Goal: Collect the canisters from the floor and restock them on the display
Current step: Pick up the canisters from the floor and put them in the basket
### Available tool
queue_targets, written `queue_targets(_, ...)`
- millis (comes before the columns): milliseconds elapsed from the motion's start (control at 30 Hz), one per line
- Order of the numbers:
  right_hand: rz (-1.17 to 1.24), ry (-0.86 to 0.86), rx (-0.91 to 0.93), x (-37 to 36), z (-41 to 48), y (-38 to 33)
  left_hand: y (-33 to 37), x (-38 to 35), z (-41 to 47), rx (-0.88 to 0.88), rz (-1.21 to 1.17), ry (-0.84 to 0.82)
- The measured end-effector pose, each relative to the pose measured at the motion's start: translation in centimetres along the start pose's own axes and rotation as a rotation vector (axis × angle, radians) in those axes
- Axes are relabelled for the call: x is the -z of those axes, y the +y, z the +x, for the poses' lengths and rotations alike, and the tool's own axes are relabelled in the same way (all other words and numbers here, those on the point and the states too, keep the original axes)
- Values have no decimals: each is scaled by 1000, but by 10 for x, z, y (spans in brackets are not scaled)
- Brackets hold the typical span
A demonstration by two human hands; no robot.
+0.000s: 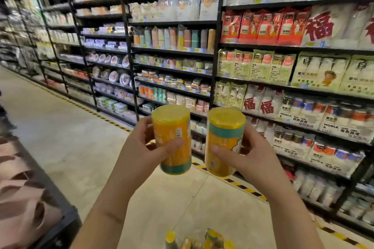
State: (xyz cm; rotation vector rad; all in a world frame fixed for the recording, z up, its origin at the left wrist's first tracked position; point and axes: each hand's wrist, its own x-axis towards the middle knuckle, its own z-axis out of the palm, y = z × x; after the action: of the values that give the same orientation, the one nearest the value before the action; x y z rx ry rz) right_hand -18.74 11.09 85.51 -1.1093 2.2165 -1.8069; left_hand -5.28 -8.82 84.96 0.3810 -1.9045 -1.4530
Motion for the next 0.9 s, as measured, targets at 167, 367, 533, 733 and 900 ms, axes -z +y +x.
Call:
queue_targets(167, 63, -199, 53, -18, -3, 6, 2, 5, -50, 42, 59, 222)
queue_targets(367, 170, -490, 130, -67, -29, -5, 9, 35, -135, 96, 194, 446)
queue_targets(533, 228, -700, 182, -126, -72, -38, 32, 79, -216, 116, 245, 653)
queue_targets(733, 324, -940, 231, -212, -158, -91, 59, 146, -346, 212, 330, 871)
queue_targets(900, 389, -1119, 315, -289, -255, -146, 86, 202, -468, 248, 368, 1051)
